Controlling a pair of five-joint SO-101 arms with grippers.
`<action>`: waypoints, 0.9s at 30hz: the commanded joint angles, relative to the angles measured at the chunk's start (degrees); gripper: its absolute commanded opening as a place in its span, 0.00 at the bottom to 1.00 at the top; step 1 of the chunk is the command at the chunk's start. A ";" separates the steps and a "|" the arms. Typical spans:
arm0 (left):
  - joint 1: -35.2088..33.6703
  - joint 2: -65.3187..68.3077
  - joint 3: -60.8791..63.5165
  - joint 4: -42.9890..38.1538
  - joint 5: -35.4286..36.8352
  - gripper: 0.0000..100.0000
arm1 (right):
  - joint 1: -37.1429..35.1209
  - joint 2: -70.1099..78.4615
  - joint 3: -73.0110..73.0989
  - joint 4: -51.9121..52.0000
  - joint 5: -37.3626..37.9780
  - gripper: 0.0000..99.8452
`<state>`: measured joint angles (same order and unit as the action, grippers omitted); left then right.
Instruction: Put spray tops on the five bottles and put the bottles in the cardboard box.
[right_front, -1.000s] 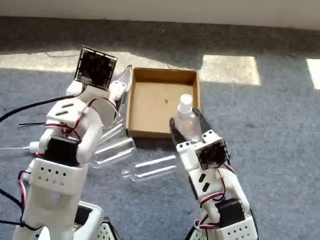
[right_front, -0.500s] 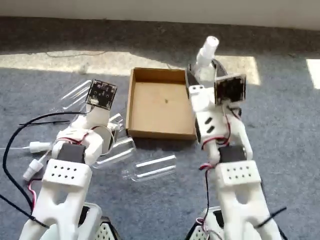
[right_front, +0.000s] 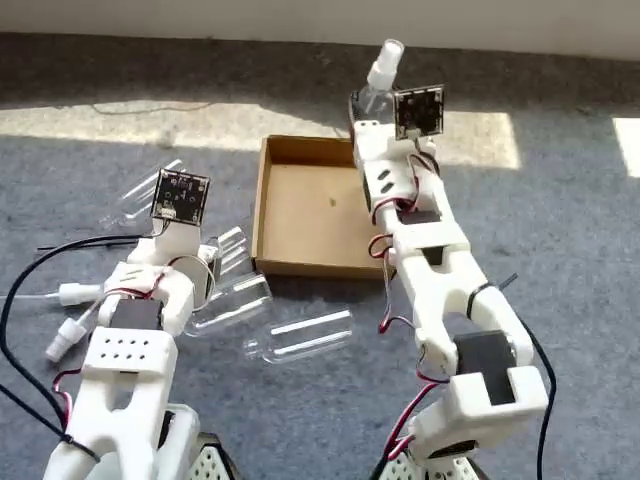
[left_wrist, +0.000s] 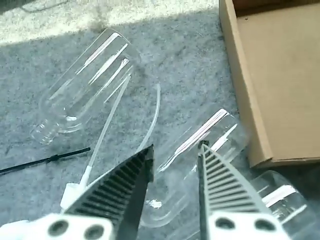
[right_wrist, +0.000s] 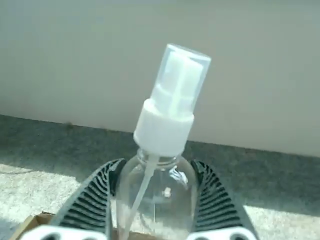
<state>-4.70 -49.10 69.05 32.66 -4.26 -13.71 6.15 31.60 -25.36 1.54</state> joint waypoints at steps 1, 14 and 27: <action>-0.40 -0.84 -0.31 -1.23 0.18 0.15 | 1.27 1.45 -4.09 -3.65 -0.97 0.00; -0.40 -0.84 -0.22 -1.23 0.18 0.15 | 1.98 8.66 -4.00 -11.03 0.44 0.00; -0.40 -0.84 -0.22 -1.23 0.18 0.15 | 2.07 13.14 -4.09 -12.44 0.53 0.00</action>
<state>-4.70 -49.10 69.05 32.66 -4.26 -12.48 19.87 31.16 -35.65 1.27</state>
